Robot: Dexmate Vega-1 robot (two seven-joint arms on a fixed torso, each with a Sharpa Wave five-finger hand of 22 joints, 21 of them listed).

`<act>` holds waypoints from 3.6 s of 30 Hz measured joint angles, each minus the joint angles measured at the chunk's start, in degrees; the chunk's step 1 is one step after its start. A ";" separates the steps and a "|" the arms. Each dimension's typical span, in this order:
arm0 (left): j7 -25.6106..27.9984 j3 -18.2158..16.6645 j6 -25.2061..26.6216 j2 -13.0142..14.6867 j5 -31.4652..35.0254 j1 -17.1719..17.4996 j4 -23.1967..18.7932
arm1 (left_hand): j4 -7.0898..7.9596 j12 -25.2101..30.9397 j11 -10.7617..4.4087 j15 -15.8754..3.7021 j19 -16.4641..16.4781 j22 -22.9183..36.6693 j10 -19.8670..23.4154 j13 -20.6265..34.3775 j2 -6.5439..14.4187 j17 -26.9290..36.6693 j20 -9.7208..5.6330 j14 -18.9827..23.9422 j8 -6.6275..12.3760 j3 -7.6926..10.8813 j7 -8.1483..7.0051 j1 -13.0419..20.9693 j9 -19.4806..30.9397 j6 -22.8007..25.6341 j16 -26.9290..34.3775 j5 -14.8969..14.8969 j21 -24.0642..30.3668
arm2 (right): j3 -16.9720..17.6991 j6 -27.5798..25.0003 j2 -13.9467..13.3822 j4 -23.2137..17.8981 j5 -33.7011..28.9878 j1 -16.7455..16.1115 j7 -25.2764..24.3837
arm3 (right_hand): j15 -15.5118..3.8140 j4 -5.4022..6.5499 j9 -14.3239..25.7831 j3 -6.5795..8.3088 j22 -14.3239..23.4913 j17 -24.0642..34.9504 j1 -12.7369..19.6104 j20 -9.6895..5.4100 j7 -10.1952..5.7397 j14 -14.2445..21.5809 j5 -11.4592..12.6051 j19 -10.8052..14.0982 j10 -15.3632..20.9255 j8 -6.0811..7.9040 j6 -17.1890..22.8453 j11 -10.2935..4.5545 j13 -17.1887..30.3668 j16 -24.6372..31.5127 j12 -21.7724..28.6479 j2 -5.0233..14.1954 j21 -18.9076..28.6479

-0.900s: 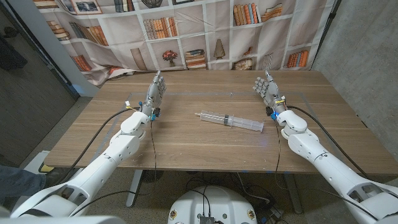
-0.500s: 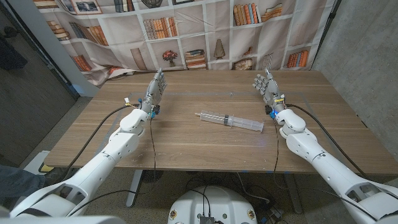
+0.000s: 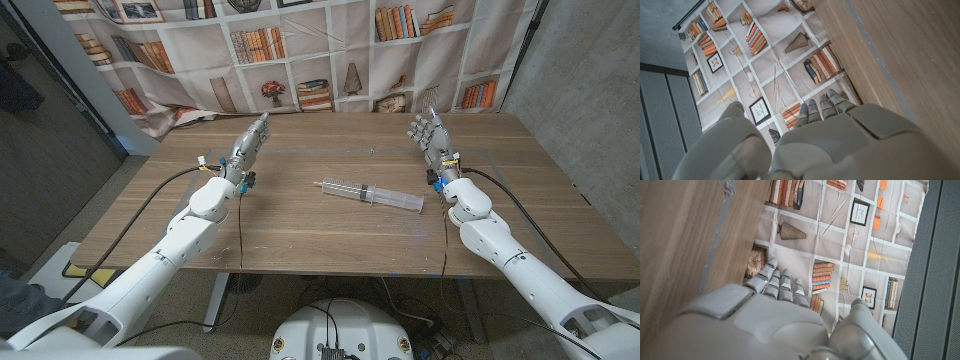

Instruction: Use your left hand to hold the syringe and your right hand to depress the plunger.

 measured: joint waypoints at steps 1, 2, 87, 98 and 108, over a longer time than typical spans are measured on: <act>0.28 0.02 0.00 0.10 0.57 0.06 -0.17 | -0.07 0.00 -0.10 -0.09 0.20 0.00 0.10 0.00 0.02 0.00 -0.19 0.08 0.00 0.07 0.18 0.03 0.00 0.20 0.00 0.00 0.00 | 0.06 0.04 -0.07 -0.20 -0.03 -0.13 -0.02 | 0.00 0.00 0.00 0.00 0.00 0.00 0.00 0.00 0.00 0.00 0.00 0.00 0.03 0.00 0.00 0.03 0.00 0.00 0.00 0.00 0.00; 0.66 0.10 0.00 0.55 1.29 0.37 -0.95 | -0.07 0.00 -0.05 0.06 0.34 0.00 0.29 0.00 0.22 0.00 -0.33 0.23 0.00 0.07 0.18 0.24 0.00 0.20 0.00 -0.18 0.00 | 0.13 0.19 -0.21 -0.51 -0.15 -0.34 -0.10 | -0.19 0.00 0.00 0.00 0.00 0.00 0.00 0.00 -0.15 0.20 0.00 0.00 0.28 0.00 0.14 0.28 0.00 0.00 0.00 0.00 0.00; -0.58 9.47 24.04 14.36 49.63 0.15 -30.18 | -7.12 0.45 -2.86 -2.43 11.15 0.02 15.77 -0.01 1.00 -0.26 -0.29 14.11 1.05 2.39 -1.30 13.22 0.00 17.24 0.00 -0.45 0.22 | 2.87 1.44 -3.25 -7.59 0.26 -7.00 -0.96 | -0.89 -0.80 -0.14 -0.32 -0.02 -0.13 0.75 -0.81 0.30 5.38 0.00 4.92 5.31 0.66 5.01 -0.83 -0.15 -0.50 0.83 0.30 0.49; -6.37 12.26 27.70 15.01 53.47 -3.17 -32.01 | -9.57 -0.02 -3.71 -2.46 12.98 0.03 18.05 0.03 -0.67 -0.25 -0.50 16.81 0.83 2.61 -2.11 17.27 0.17 18.77 -0.44 0.25 -0.06 | 2.86 1.44 -3.35 -7.58 0.71 -7.40 -0.67 | -0.90 -0.80 -0.14 -0.32 -0.02 -0.13 0.75 -0.81 0.18 5.38 0.00 4.92 5.62 0.39 5.13 -0.52 -0.15 -0.50 0.61 0.30 0.17; -12.67 14.87 29.17 15.16 57.52 -7.02 -32.77 | -10.11 -0.02 -4.57 -2.44 14.40 0.03 19.58 0.28 -0.56 -0.25 -0.57 18.26 0.83 2.68 -2.68 18.45 0.16 19.84 -0.44 0.46 -0.06 | 3.03 1.42 -3.64 -7.92 1.01 -7.87 -0.60 | -0.90 -0.80 -0.14 -0.32 -0.02 -0.13 0.75 -0.81 -0.11 5.37 0.00 4.91 5.62 0.39 5.42 -0.52 -0.15 -0.72 0.61 0.30 0.17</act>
